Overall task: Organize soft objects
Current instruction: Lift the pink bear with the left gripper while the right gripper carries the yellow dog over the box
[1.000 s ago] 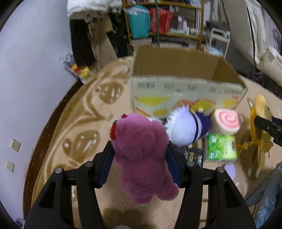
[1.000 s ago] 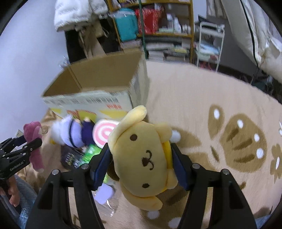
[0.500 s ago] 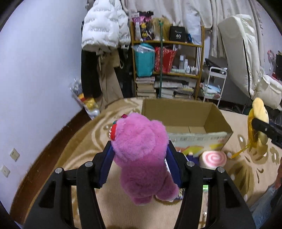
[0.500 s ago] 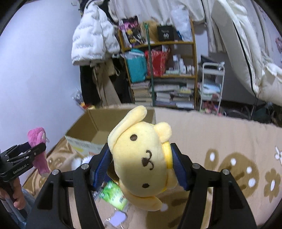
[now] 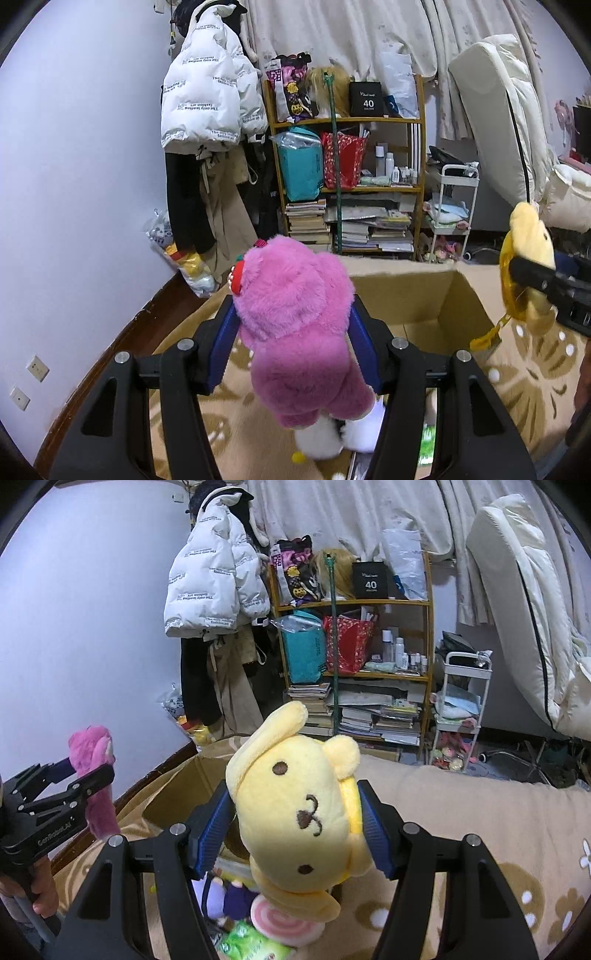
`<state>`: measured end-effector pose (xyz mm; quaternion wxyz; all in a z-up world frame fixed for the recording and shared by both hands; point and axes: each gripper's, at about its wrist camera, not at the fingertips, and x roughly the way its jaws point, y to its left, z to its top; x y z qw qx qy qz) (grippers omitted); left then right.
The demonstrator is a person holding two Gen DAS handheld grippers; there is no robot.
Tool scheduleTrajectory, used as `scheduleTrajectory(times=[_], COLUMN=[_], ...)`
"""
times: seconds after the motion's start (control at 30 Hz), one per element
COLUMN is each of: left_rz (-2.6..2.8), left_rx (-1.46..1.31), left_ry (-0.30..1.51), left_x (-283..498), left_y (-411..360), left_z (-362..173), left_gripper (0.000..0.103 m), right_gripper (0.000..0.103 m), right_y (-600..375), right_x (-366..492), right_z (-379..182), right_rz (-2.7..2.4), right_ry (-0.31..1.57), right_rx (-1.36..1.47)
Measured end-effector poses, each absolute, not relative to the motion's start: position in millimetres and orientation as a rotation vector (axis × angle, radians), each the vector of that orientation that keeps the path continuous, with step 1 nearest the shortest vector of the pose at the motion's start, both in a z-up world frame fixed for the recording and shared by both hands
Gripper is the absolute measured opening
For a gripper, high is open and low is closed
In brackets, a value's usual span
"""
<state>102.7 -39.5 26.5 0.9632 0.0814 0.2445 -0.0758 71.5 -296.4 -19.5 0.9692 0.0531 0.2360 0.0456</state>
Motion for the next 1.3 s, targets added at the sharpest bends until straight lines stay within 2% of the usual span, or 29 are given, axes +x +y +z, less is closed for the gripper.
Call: scheduleTrajectory(times=[0.2,0.43,0.87,1.0,1.3], left_rz=[-0.151,-0.167,-0.22,-0.21,-0.18], left_rx=[0.199,0.178,0.191,0.195,0.182], left_ry=[0.465,0.507,0.511,0.506,0.537], left_x=[127,146,152,151,151], left_y=[-56,-60,-69,-69,-58], left_z=[25,-3,-25,-26,-27], left_gripper=[0.057,0.058,0.059,0.071,0.087], right_gripper=[0.07,0.072,0.075,0.081,0.101], right_y=[-293,-296,-298,-298,-301], right_x=[93,107,123,122,118], right_z=[-24,-47,-75,-77,-74], right_rz=[0.106,0.121,0.144,0.155,0.145], right_ry=[0.467,0.479,0.549,0.552,0.55], right_rx=[0.109,0.145,0.168,0.181,0.202])
